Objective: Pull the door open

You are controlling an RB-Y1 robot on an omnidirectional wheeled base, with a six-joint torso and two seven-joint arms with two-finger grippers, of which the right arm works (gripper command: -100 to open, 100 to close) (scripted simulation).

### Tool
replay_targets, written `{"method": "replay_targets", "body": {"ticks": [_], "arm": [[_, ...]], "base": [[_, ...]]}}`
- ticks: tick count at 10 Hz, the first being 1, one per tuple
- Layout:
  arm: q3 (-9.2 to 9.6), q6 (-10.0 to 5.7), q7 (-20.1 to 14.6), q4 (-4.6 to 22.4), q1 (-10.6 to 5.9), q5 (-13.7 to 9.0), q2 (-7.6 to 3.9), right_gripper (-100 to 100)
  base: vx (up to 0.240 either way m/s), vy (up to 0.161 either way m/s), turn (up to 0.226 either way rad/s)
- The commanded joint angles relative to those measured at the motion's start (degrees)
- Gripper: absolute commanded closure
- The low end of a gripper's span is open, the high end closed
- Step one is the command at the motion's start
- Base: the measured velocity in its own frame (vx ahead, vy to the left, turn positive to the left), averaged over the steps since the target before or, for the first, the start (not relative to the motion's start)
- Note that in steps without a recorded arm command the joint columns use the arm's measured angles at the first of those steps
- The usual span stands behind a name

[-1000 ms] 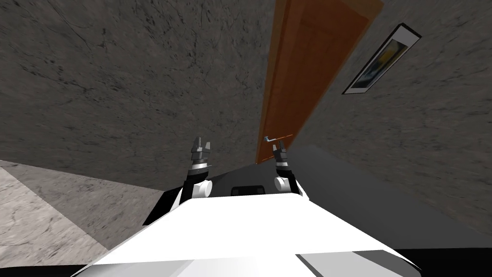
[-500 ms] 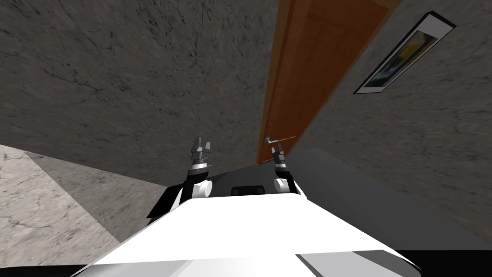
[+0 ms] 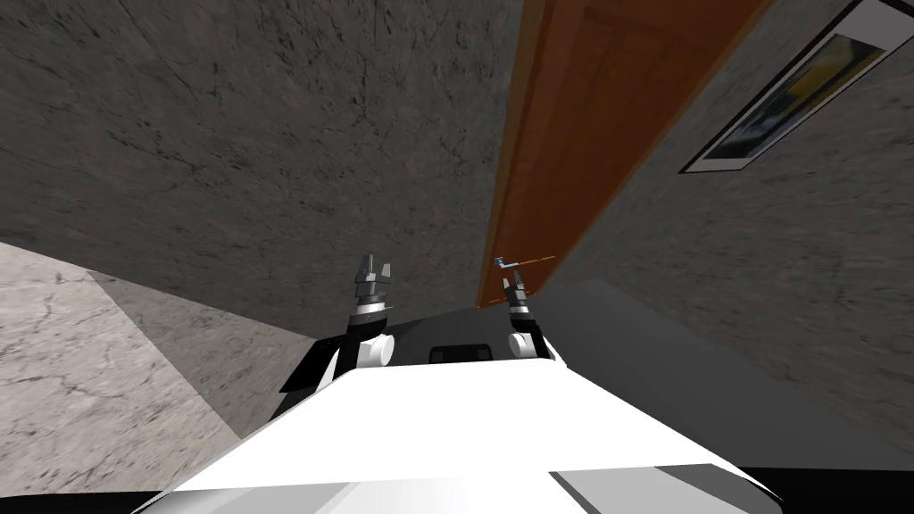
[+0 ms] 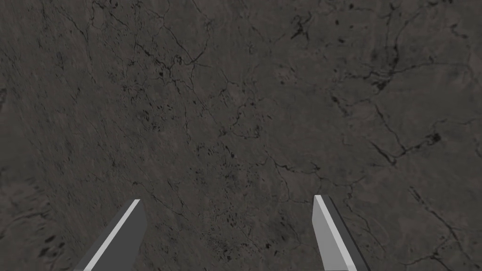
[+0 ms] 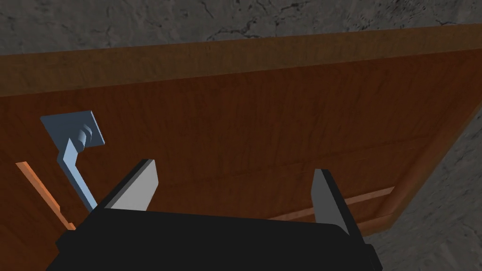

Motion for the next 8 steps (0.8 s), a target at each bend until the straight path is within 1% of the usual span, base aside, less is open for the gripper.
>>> {"method": "replay_targets", "body": {"ticks": [1,2,3,4,5,6,7,8], "arm": [[0.56,-0.64,-0.14,2.86,-0.83,-1.11,-0.62,-100],[1.02,-1.26,-0.32,4.80,-1.60,-2.08,-1.22,-100],[1.02,-1.26,-0.32,6.19,-1.60,-2.08,-1.22,-100],[1.47,-1.88,-0.51,7.70,-2.35,-3.04,-1.81,-100],[1.47,-1.88,-0.51,8.97,-2.35,-3.04,-1.81,-100],[1.92,-2.49,-0.69,10.76,-3.11,-4.00,-2.40,-100],[1.92,-2.49,-0.69,11.74,-3.11,-4.00,-2.40,-100],[2.34,-3.08,-0.86,13.89,-3.82,-4.91,-2.96,-100]], "base": [[0.034,-0.063,0.131],[0.034,-0.097,0.237],[0.023,-0.092,0.059],[0.024,-0.078,0.093],[0.024,-0.058,0.076],[0.027,-0.071,0.121],[0.027,-0.058,0.071],[0.027,-0.068,0.136]]}}
